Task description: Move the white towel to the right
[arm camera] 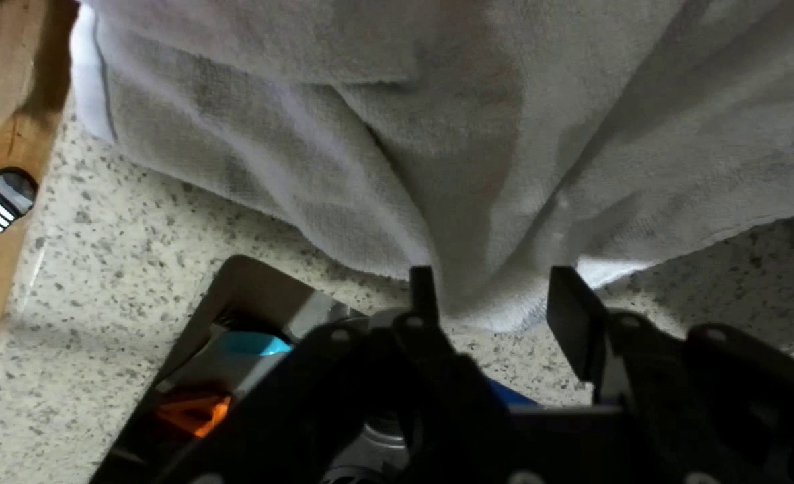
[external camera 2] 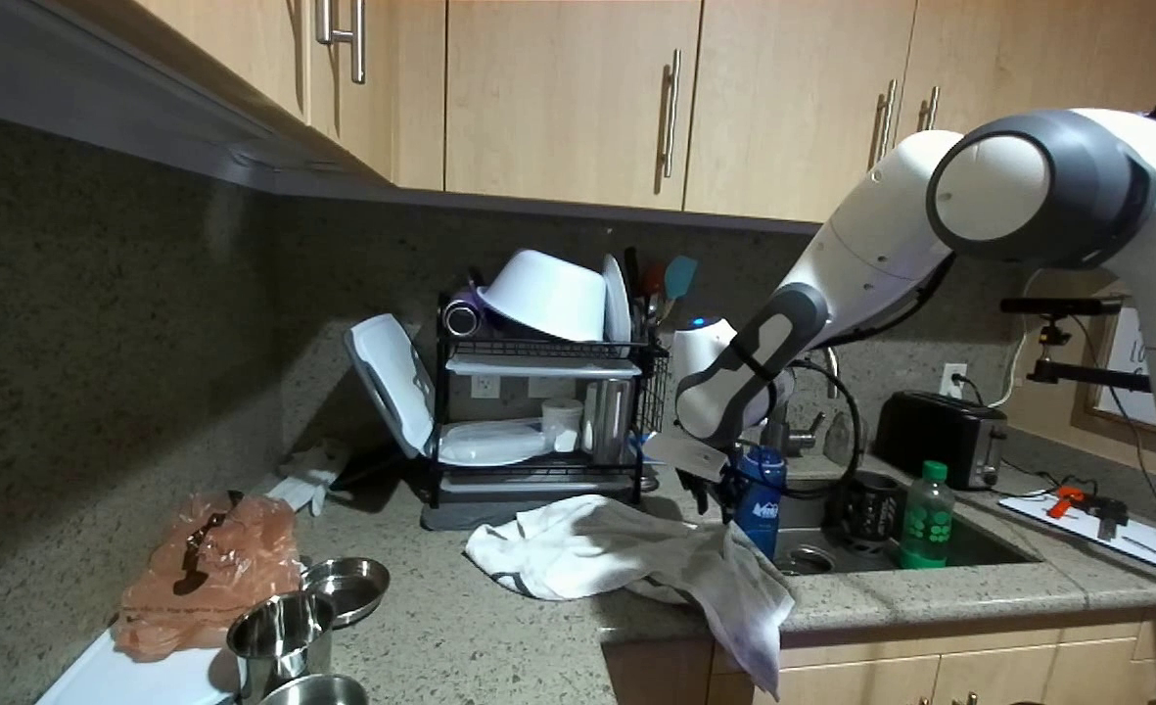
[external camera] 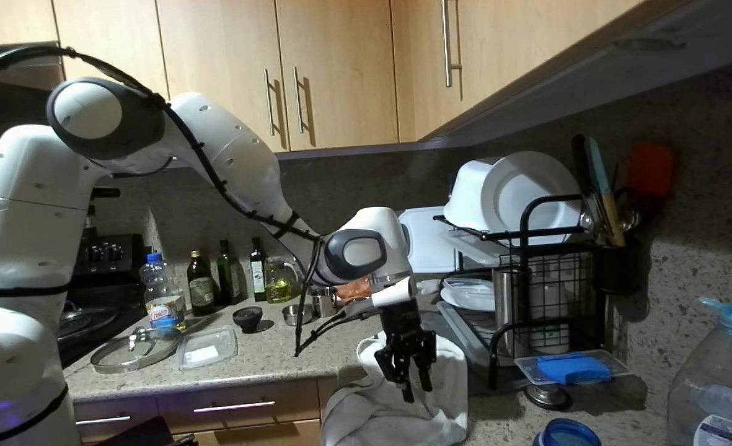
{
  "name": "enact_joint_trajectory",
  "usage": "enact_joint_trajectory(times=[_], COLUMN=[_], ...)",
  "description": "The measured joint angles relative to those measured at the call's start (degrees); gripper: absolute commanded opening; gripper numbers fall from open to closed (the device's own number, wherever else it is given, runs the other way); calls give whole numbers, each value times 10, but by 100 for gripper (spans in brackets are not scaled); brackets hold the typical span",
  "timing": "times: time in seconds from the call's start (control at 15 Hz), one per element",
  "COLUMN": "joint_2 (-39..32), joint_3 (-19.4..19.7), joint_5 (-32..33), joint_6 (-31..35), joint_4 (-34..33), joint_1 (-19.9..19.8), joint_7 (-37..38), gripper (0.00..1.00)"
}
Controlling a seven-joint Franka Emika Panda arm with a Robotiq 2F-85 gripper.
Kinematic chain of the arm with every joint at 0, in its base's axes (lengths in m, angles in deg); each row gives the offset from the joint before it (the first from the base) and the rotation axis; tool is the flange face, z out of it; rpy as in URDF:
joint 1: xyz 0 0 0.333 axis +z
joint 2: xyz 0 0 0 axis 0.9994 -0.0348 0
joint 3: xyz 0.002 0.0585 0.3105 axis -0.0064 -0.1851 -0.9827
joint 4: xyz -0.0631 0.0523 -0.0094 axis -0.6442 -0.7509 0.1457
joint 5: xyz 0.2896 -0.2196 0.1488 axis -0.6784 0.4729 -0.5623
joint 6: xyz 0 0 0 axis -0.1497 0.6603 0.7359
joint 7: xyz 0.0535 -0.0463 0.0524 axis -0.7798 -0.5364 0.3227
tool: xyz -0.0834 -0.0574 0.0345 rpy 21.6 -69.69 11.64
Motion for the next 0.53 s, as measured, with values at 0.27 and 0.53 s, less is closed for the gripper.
enact_joint_trajectory(times=[0.27,0.53], joint_2=[-2,3], joint_3=[-12,-22], joint_5=[0,12], joint_6=[0,9], joint_4=[-8,-6], joint_1=[-9,-9], joint_7=[0,0], gripper=[100,100])
